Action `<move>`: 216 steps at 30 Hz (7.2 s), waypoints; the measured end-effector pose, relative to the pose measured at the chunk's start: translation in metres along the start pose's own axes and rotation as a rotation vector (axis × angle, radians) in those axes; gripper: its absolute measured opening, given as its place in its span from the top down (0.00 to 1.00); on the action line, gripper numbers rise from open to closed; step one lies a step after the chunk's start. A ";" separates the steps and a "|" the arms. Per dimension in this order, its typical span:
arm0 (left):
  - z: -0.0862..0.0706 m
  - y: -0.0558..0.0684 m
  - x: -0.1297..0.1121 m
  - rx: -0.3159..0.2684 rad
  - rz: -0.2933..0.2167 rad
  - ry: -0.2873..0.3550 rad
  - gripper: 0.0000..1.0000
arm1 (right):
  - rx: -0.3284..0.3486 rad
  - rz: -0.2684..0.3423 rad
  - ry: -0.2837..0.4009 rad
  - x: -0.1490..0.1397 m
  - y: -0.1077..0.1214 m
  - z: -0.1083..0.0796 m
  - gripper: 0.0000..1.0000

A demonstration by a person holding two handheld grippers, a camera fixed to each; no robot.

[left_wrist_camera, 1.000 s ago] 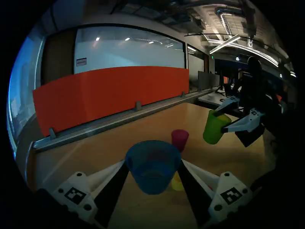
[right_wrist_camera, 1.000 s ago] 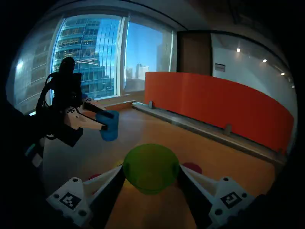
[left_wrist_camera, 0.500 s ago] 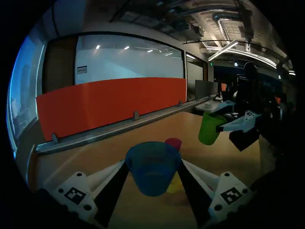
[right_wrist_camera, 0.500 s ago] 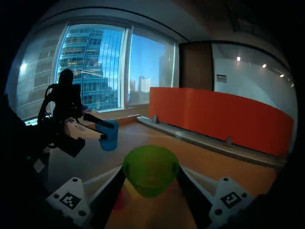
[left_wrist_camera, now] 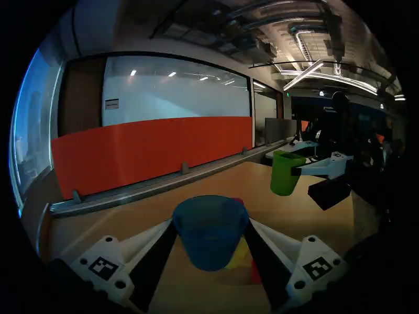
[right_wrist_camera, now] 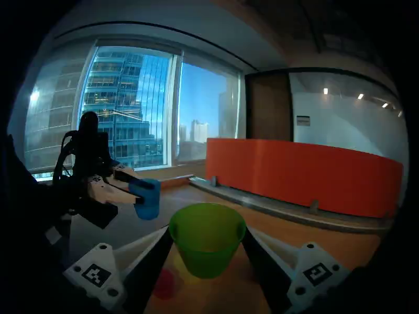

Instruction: Pour water

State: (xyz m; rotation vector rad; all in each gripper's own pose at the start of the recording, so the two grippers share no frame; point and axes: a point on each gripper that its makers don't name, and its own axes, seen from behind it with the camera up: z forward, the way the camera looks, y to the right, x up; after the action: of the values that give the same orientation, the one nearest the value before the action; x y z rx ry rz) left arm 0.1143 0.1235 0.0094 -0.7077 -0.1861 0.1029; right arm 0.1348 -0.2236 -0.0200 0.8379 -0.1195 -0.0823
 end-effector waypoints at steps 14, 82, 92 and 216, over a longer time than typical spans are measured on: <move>-0.005 0.005 0.008 -0.002 0.002 0.024 0.14 | -0.004 -0.042 0.042 0.014 -0.001 -0.001 0.08; 0.000 0.022 0.111 0.145 0.599 0.108 0.14 | 0.220 -0.058 -0.005 -0.017 -0.076 0.046 0.09; 0.000 0.035 0.119 0.154 0.683 0.118 0.14 | 0.237 -0.061 -0.007 -0.020 -0.079 0.048 0.09; 0.009 0.075 0.163 0.250 1.360 0.107 0.14 | 0.234 -0.066 0.032 -0.006 -0.079 0.049 0.10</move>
State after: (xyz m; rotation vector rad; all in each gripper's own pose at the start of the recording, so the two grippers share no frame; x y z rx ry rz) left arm 0.2696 0.2112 -0.0107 -0.4801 0.4373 1.3577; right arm 0.1201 -0.3113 -0.0470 1.0764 -0.0723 -0.1191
